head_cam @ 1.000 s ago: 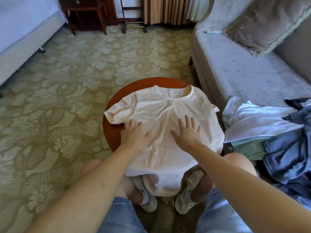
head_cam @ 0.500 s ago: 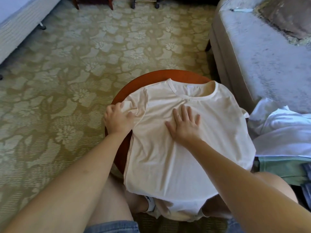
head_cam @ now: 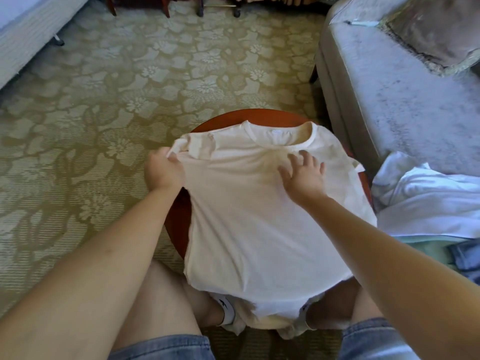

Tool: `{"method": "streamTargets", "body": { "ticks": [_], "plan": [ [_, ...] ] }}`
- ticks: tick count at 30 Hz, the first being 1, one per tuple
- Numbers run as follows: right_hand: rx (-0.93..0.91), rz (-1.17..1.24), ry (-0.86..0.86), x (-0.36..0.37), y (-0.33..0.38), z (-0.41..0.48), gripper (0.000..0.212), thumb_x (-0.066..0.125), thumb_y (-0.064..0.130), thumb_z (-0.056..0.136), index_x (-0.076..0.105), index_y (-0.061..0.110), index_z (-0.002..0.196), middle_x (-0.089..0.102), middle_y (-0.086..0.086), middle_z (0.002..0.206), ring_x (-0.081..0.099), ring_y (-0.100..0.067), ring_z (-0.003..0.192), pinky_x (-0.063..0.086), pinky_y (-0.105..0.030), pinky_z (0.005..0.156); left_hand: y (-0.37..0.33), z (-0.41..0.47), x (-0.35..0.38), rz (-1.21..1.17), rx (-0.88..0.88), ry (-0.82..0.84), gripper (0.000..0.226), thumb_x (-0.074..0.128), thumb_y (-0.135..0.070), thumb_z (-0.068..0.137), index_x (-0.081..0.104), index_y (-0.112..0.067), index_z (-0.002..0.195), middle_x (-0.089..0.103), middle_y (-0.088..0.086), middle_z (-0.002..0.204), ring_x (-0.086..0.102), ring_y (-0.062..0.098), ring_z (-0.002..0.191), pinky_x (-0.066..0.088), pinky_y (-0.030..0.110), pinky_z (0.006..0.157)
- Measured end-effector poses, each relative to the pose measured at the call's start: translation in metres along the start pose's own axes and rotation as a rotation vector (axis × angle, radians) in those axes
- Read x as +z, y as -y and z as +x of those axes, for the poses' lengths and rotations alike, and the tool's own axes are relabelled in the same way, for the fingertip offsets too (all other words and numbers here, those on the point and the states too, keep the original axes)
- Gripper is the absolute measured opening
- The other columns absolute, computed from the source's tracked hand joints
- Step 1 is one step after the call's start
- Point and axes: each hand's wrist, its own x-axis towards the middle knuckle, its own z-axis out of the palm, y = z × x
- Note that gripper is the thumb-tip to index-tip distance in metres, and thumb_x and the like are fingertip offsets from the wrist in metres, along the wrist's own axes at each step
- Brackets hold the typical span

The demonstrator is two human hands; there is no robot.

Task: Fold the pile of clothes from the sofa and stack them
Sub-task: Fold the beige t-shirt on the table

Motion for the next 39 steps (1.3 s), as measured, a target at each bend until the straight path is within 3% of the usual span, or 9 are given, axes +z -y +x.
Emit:
{"method": "streamTargets", "body": {
  "ticks": [7,13,17,20,24,28,31,36,39],
  "plan": [
    [0.351,0.152,-0.188,-0.017,-0.039,0.005,0.056,0.037,0.037,0.1,0.023,0.019,0.151,0.012,-0.011,0.16,0.01,-0.03,0.147,0.006,-0.054,0.117,0.009,0.01,-0.025,-0.148,-0.309,0.018,0.027,0.04,-0.013,0.097,0.055,-0.01,0.119,0.057,0.01,0.124,0.056,0.029,0.106,0.042,0.031,0.079],
    [0.632,0.554,-0.103,-0.034,-0.082,0.009,0.05,0.044,0.022,0.094,0.04,0.009,0.142,0.053,-0.02,0.135,0.052,-0.039,0.121,0.043,-0.046,0.103,0.0,0.012,-0.019,-0.188,-0.325,0.073,0.015,0.051,-0.012,0.089,0.054,-0.018,0.103,0.055,0.007,0.125,0.055,0.023,0.099,0.044,0.03,0.08],
    [0.684,0.867,0.073,-0.032,-0.088,0.01,0.022,0.059,0.012,0.092,0.063,0.003,0.112,0.066,-0.015,0.108,0.065,-0.028,0.091,0.059,-0.037,0.08,-0.008,0.005,-0.006,-0.1,-0.244,0.274,0.036,0.058,-0.013,0.089,0.061,-0.015,0.125,0.059,0.006,0.128,0.057,0.029,0.112,0.046,0.032,0.091],
    [0.579,0.805,0.213,-0.037,-0.087,0.01,0.01,0.055,0.005,0.093,0.063,0.007,0.099,0.061,-0.008,0.082,0.055,-0.016,0.063,0.05,-0.02,0.05,-0.014,-0.006,0.002,-0.012,-0.171,0.335,0.026,0.059,-0.009,0.086,0.069,-0.01,0.11,0.066,0.009,0.112,0.059,0.03,0.098,0.046,0.03,0.082],
    [0.502,0.642,-0.011,-0.049,-0.099,0.019,0.016,0.051,0.001,0.089,0.067,0.0,0.089,0.063,-0.005,0.077,0.061,-0.025,0.074,0.051,-0.032,0.066,-0.025,-0.007,0.002,-0.011,-0.174,0.196,0.008,0.055,-0.013,0.09,0.063,-0.015,0.089,0.065,0.01,0.102,0.061,0.035,0.101,0.043,0.03,0.076],
    [0.561,0.473,-0.409,-0.104,-0.119,0.036,0.015,0.045,0.009,0.082,0.06,0.01,0.085,0.055,-0.013,0.081,0.058,-0.023,0.083,0.041,-0.032,0.07,-0.039,0.004,-0.018,0.002,-0.196,-0.06,0.019,0.048,-0.014,0.096,0.061,-0.006,0.107,0.062,0.014,0.116,0.059,0.036,0.105,0.04,0.033,0.077],
    [0.606,0.52,-0.551,-0.127,-0.131,0.043,0.024,0.042,0.009,0.085,0.059,0.008,0.102,0.059,-0.017,0.1,0.059,-0.028,0.1,0.044,-0.035,0.079,-0.036,0.01,-0.024,-0.008,-0.222,-0.104,0.02,0.05,-0.018,0.096,0.061,-0.008,0.109,0.057,0.015,0.123,0.058,0.037,0.106,0.045,0.038,0.084],
    [0.705,0.426,-0.48,-0.119,-0.142,0.037,0.024,0.046,0.01,0.081,0.059,0.005,0.101,0.056,-0.023,0.095,0.058,-0.03,0.107,0.042,-0.034,0.085,-0.021,0.004,-0.025,-0.021,-0.223,-0.067,0.019,0.053,-0.008,0.092,0.064,-0.004,0.107,0.055,0.011,0.124,0.057,0.031,0.105,0.045,0.037,0.087],
    [0.77,0.216,-0.356,-0.09,-0.12,0.025,0.051,0.053,0.012,0.088,0.041,0.007,0.137,0.034,-0.016,0.146,0.031,-0.032,0.137,0.028,-0.046,0.108,-0.005,0.004,-0.024,0.038,-0.272,0.071,0.03,0.053,-0.003,0.088,0.064,-0.006,0.116,0.06,0.015,0.126,0.058,0.036,0.113,0.048,0.037,0.088]
  ]
}}
